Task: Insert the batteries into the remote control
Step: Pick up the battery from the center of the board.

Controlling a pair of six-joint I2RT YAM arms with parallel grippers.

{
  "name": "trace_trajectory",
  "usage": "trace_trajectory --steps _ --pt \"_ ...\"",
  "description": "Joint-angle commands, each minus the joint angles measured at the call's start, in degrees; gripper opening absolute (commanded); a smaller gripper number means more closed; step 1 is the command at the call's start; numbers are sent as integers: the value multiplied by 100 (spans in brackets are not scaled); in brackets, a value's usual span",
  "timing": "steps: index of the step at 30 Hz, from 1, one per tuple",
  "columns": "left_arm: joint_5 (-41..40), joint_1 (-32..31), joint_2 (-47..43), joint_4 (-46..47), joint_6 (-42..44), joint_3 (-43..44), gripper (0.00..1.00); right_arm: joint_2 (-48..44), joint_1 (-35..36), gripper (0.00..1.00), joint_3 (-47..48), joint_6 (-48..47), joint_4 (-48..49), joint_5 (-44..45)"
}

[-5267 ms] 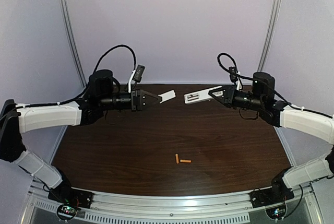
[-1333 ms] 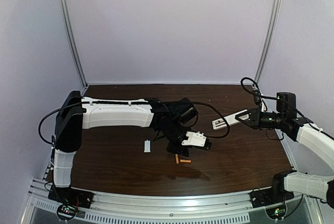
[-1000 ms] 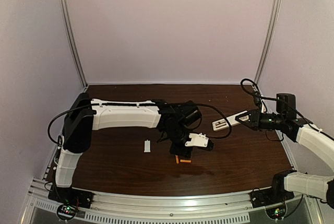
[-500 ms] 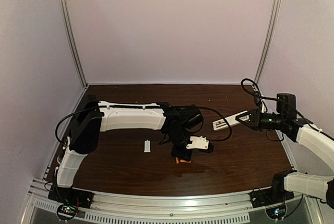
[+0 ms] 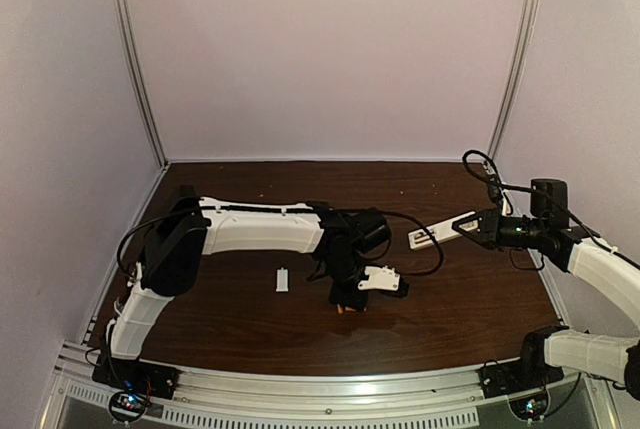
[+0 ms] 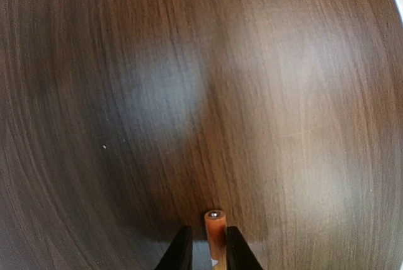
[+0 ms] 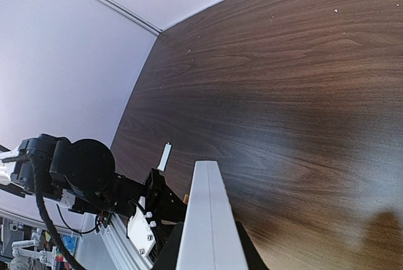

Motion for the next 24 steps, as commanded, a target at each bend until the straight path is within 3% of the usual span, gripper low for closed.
trace_trajectory --steps 1,15,24 --pt "15 -49 133 -111 -50 185 20 -58 -58 0 -81 39 136 -47" --pt "-57 -123 399 -300 -194 413 13 -37 -85 0 -113 50 210 -68" --pt "98 -176 167 -227 -292 1111 0 -37 -93 0 -82 212 307 -177"
